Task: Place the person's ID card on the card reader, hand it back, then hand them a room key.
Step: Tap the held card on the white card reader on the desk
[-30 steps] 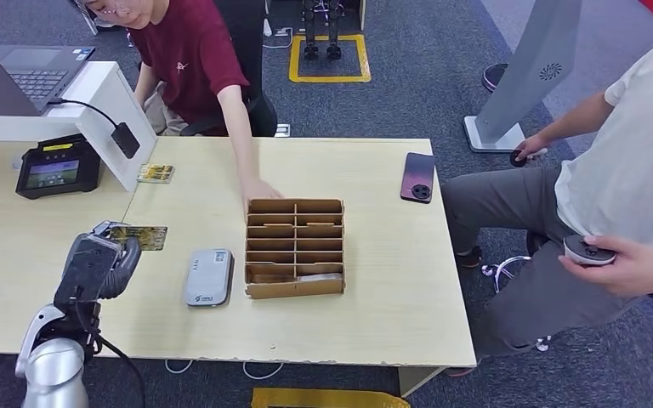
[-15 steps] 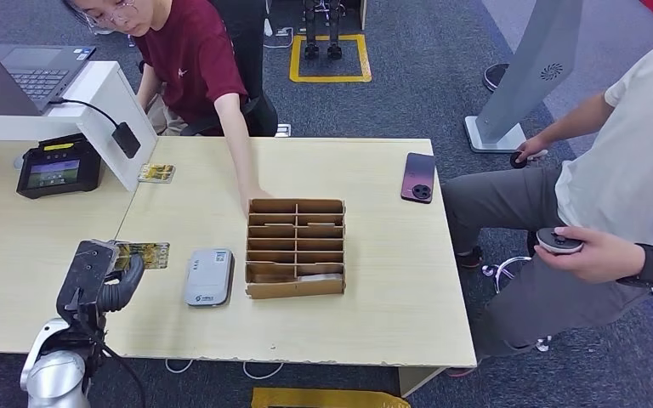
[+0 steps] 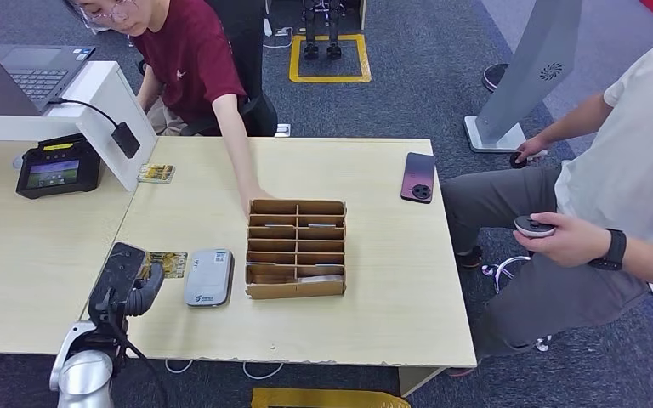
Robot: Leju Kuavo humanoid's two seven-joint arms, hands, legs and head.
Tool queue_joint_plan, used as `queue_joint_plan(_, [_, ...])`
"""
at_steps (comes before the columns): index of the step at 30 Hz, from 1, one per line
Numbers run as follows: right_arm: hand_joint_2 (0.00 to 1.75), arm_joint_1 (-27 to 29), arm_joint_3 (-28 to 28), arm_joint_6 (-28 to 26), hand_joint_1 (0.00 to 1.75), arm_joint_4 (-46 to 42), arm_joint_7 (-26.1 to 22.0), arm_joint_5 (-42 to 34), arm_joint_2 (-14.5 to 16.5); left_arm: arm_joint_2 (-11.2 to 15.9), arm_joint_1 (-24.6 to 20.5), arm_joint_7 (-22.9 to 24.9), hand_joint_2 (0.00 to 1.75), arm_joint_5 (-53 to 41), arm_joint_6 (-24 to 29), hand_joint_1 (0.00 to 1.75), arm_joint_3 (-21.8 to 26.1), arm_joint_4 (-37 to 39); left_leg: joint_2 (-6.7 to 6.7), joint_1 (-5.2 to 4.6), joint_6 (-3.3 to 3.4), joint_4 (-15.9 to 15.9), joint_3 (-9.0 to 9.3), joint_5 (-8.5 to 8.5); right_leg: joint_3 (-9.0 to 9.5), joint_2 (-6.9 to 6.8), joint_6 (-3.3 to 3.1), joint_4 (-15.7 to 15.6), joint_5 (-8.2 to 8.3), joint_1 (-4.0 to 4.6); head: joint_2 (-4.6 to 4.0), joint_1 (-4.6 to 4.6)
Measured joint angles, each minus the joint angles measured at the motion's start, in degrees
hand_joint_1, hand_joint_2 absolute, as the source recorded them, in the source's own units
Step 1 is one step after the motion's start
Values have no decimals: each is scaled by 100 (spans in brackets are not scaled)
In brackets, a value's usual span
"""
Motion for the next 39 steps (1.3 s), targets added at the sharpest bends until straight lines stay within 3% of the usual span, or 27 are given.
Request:
queue_joint_plan(11, [175,-18,0,1,0,-2,43,72,2,-454,-146,1,175,-788,116,175,-129,332,0,0,0,2,0,0,0,1,1,0,1,0,0,-2])
queue_joint_plan(19, [175,-28,0,-7,0,-2,51,57,31,-448,-190,1,175,-1639,370,175,-252,698,0,0,0,1,-1,0,-1,0,0,0,0,0,-1,-3])
queue_joint_plan(39, [175,-36,1,-25,0,-2,45,56,58,-379,-400,-2,175,-2199,675,175,-233,1214,0,0,0,1,-3,0,0,-1,0,0,0,0,0,-3])
